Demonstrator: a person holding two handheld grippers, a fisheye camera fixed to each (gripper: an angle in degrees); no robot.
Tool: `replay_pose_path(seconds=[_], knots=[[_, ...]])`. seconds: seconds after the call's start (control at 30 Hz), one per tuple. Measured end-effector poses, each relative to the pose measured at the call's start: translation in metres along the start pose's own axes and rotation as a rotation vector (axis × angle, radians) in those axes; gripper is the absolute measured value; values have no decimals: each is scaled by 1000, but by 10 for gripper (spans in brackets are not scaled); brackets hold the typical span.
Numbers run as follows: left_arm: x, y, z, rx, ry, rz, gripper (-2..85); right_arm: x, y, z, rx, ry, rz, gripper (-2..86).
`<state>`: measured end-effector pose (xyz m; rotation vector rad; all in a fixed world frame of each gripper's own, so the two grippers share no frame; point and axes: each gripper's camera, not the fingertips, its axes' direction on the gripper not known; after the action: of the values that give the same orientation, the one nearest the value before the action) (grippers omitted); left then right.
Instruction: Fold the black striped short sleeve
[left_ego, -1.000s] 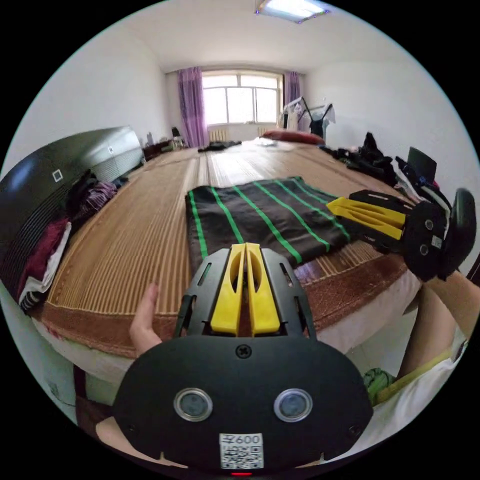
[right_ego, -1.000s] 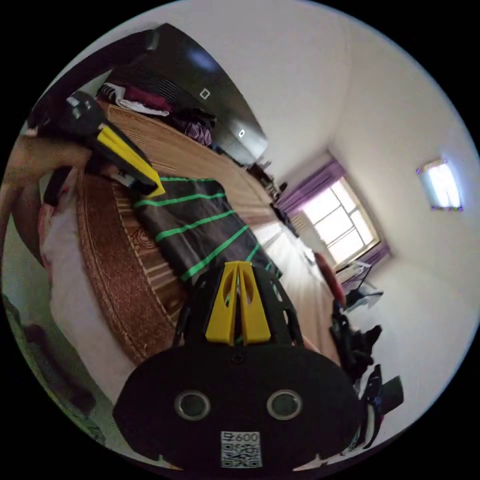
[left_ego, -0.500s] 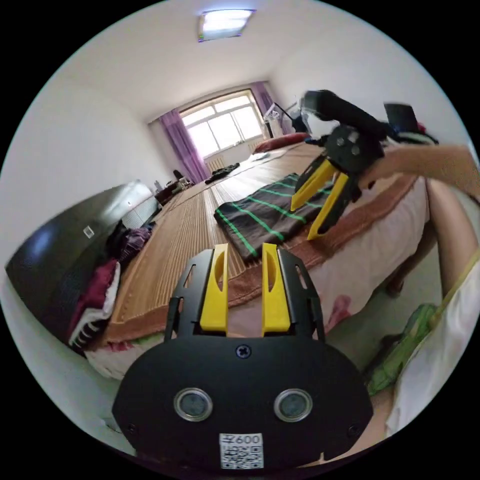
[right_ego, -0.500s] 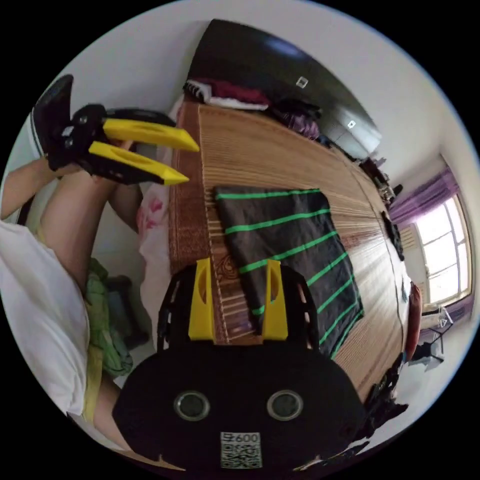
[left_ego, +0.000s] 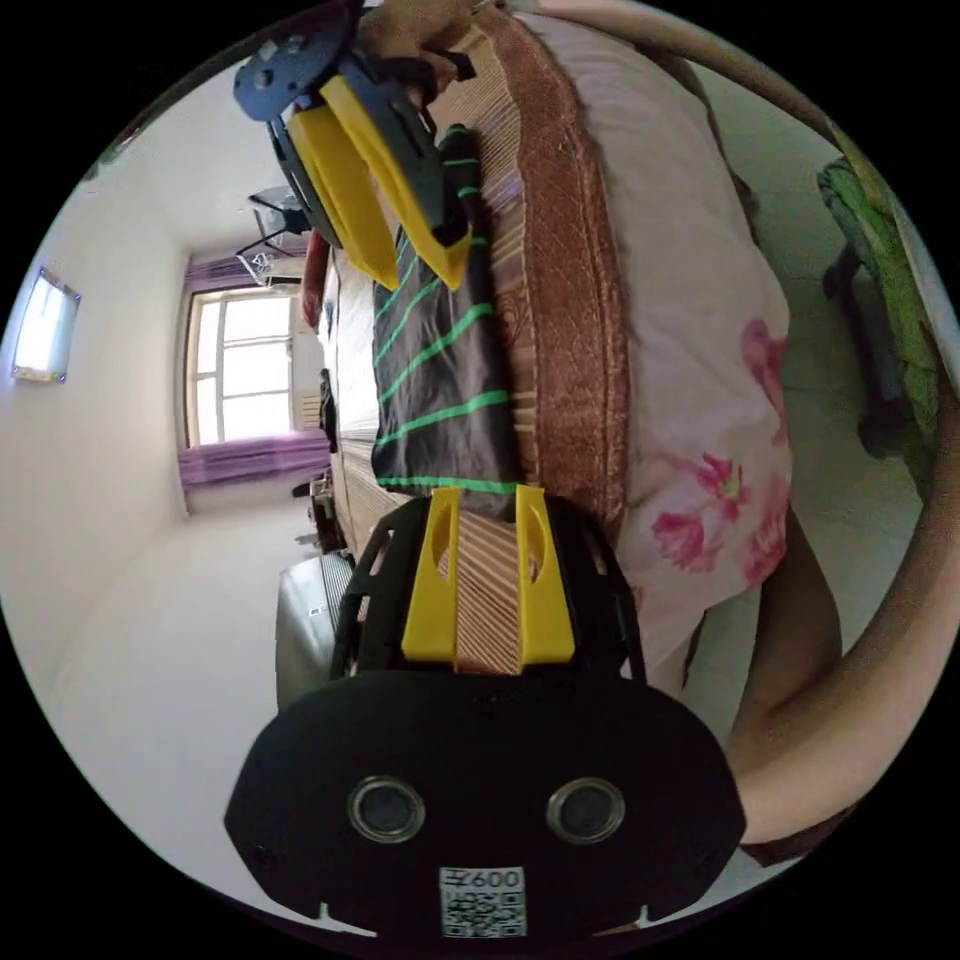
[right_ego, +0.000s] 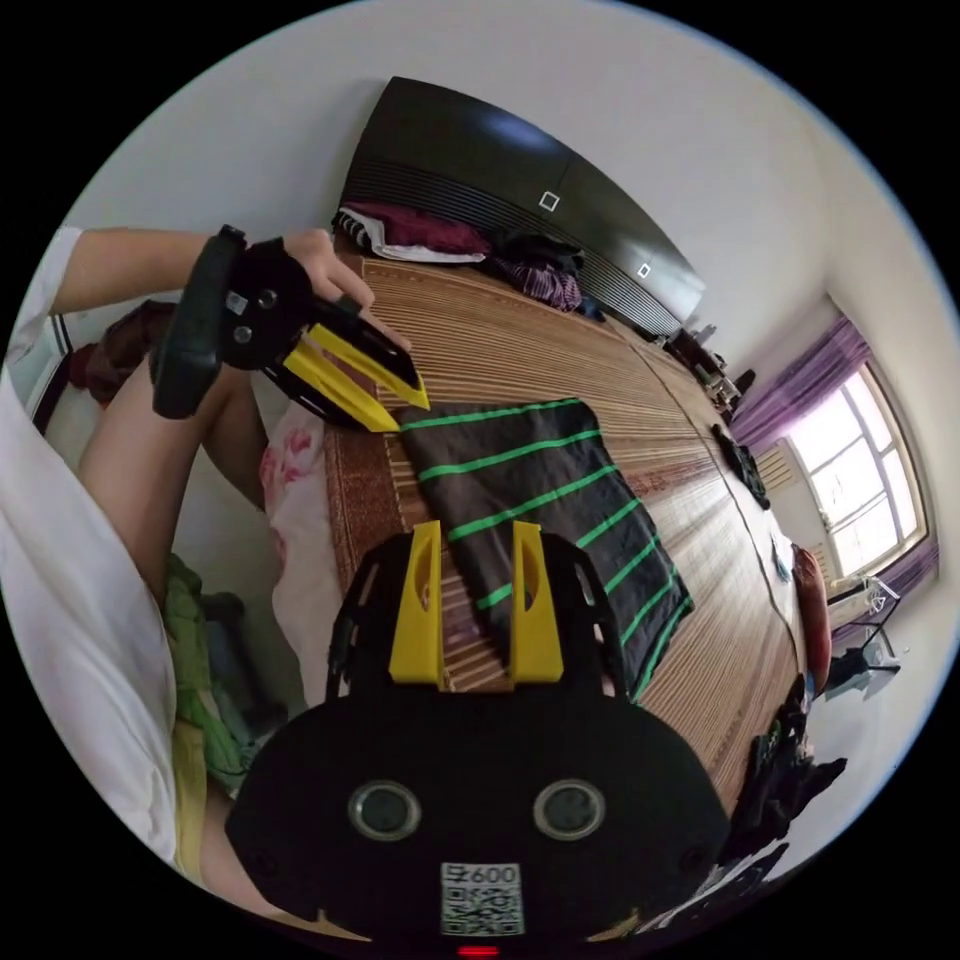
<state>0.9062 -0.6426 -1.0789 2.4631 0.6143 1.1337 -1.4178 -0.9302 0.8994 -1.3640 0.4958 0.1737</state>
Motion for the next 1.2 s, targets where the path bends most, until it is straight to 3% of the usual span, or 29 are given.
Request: replay_pose_path(seconds=[0.17, 0.33, 0.47, 0.6, 0.73, 0.8, 0.87, 0.93, 1.03, 1.2], knots=[[-118, 0, 25, -7, 40, -6, 101, 12, 32, 1, 5, -11, 73, 102], [-180, -47, 85, -59, 7, 6, 66, 27, 39, 10, 29, -118, 137, 115], [-210, -100, 122, -129, 11, 52, 36, 12, 36, 23, 13, -72, 72, 132], [-252, -132, 123, -112, -29, -50, 32, 5, 30, 33, 62, -82, 76, 138], [-289, -163, 142, -59, 47, -188, 33, -9, 14, 67, 62, 37, 55, 134], [-286, -181, 154, -47, 57, -212, 36, -10, 10, 90, 14, 98, 64, 118], [-263, -208, 169, -39, 9, -237, 46, -7, 10, 116, -71, 176, 65, 8], [-228, -236, 186, -69, -93, -246, 74, -4, 9, 121, -87, 157, 67, -2], [-159, -307, 224, -74, -76, -222, 126, -5, 8, 116, -57, 176, 55, -7], [-69, -455, 297, -94, -122, -222, 134, -10, 13, 120, -65, 192, 12, -8]])
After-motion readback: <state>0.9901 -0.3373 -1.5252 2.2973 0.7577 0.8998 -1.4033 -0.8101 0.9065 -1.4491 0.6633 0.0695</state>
